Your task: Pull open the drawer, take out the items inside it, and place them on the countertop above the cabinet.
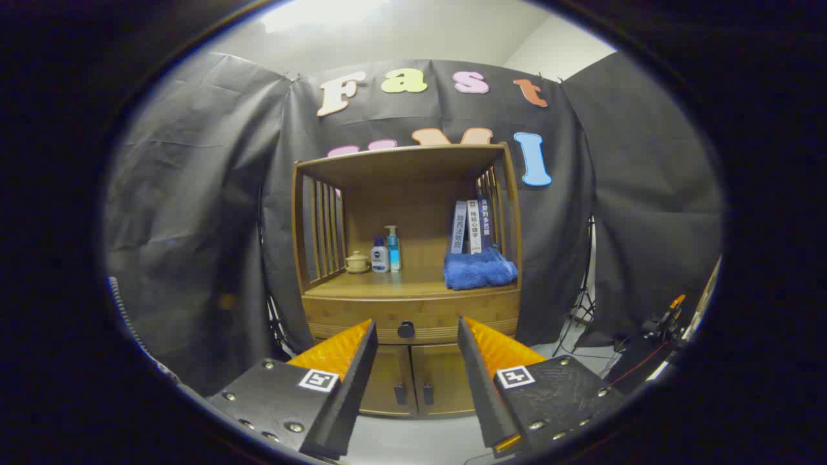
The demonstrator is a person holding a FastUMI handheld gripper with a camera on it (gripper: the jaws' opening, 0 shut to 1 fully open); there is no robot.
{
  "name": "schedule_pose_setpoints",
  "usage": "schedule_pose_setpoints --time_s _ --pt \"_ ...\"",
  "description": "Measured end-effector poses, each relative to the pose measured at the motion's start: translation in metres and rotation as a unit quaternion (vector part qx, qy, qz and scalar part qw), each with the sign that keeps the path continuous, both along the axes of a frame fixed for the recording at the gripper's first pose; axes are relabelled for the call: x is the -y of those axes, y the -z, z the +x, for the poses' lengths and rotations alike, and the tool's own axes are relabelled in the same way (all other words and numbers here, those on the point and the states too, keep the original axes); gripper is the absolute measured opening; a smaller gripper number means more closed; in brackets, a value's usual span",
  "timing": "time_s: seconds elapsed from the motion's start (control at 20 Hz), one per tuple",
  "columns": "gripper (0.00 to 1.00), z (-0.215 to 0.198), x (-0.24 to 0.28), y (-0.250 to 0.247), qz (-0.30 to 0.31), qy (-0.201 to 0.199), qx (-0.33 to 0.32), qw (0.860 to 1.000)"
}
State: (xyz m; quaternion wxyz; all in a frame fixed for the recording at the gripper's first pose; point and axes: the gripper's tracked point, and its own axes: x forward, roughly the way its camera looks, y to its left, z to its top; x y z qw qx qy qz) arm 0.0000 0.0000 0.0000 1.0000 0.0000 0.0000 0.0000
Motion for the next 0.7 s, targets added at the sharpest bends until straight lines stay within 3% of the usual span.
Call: schedule_pose_setpoints --time_s 0.45,0.7 --pt "0.74 0.007 -0.006 0.006 -0.004 -0.008 -0.008 1.000" --pt "0.74 0.031 -0.009 0.015 0.005 -0.010 -0.015 1.000"
